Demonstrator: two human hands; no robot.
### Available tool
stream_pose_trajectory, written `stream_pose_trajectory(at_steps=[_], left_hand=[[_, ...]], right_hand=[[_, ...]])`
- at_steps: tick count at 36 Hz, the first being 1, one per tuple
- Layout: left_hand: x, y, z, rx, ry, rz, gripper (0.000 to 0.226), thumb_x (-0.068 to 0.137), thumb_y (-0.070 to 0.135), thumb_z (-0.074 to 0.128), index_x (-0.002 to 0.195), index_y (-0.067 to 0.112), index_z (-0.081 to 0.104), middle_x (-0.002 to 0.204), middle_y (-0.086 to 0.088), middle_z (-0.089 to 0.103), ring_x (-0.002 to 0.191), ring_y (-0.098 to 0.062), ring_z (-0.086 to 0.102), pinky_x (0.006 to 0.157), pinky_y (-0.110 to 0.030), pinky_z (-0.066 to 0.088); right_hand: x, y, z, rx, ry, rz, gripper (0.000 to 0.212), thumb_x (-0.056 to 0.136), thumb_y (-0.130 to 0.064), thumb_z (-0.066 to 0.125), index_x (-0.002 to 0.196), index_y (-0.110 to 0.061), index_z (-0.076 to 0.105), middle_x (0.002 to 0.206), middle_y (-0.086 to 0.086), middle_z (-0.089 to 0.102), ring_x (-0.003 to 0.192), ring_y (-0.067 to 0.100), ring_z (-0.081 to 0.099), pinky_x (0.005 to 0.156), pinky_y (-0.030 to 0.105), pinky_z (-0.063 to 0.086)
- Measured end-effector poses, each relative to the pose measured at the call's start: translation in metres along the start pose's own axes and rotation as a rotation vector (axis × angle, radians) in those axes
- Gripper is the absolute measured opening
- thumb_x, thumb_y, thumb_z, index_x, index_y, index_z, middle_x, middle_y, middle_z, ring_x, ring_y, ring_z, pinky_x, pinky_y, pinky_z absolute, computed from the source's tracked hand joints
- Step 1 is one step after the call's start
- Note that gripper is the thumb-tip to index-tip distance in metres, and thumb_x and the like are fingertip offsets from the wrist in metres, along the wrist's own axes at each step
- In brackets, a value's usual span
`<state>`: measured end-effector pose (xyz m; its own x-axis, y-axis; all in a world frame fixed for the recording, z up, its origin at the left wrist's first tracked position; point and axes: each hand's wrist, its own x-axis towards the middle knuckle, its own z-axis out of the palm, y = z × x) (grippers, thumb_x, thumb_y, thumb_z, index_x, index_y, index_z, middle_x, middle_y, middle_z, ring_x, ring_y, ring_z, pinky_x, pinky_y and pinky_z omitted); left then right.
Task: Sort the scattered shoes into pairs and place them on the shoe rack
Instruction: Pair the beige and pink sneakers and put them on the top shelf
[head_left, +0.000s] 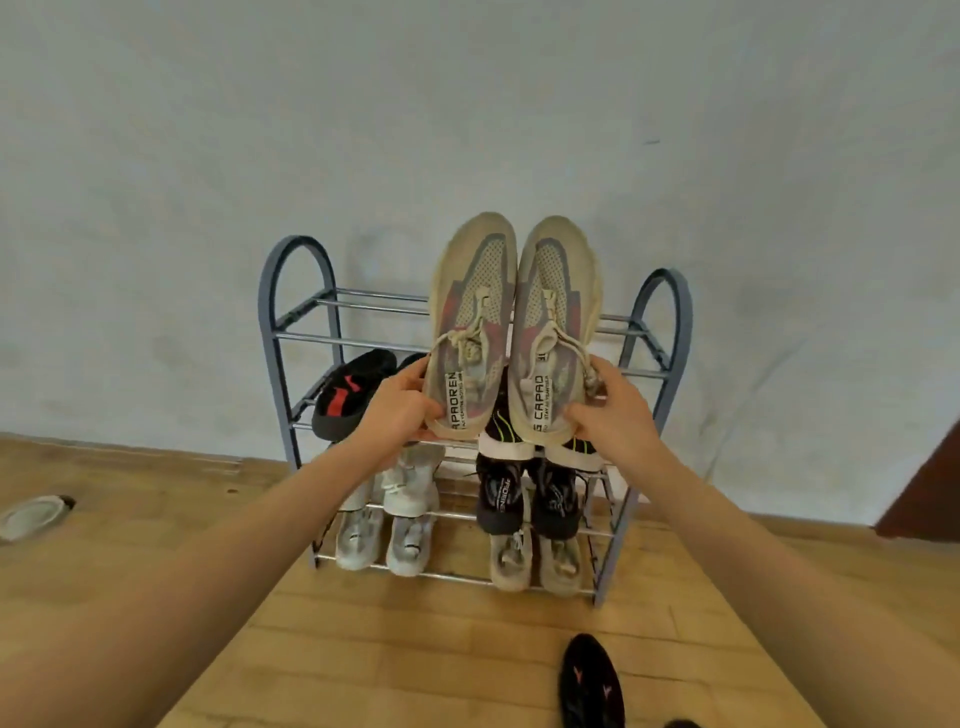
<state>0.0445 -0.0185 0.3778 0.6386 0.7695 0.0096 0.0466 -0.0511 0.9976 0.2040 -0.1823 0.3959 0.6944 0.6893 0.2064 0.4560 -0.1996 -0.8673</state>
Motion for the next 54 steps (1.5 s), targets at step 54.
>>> stream_pose_trajectory(at_steps=[54], left_hand=[[0.133, 0.025, -0.156, 0.252, 0.395, -0.115, 0.036, 0.096, 0.028, 0.046, 0.114, -0.002, 0.056, 0.109, -0.015, 0.056, 0.094, -0.029, 0.057, 0.066, -0.032, 0.053]], right_hand=[[0.157, -0.086, 0.169, 0.212, -0.265, 0.189, 0.034, 0.086, -0.008, 0.061, 0.119, -0.009, 0.06, 0.118, 0.012, 0.063, 0.103, 0.029, 0.063, 0.076, 0.045, 0.059]])
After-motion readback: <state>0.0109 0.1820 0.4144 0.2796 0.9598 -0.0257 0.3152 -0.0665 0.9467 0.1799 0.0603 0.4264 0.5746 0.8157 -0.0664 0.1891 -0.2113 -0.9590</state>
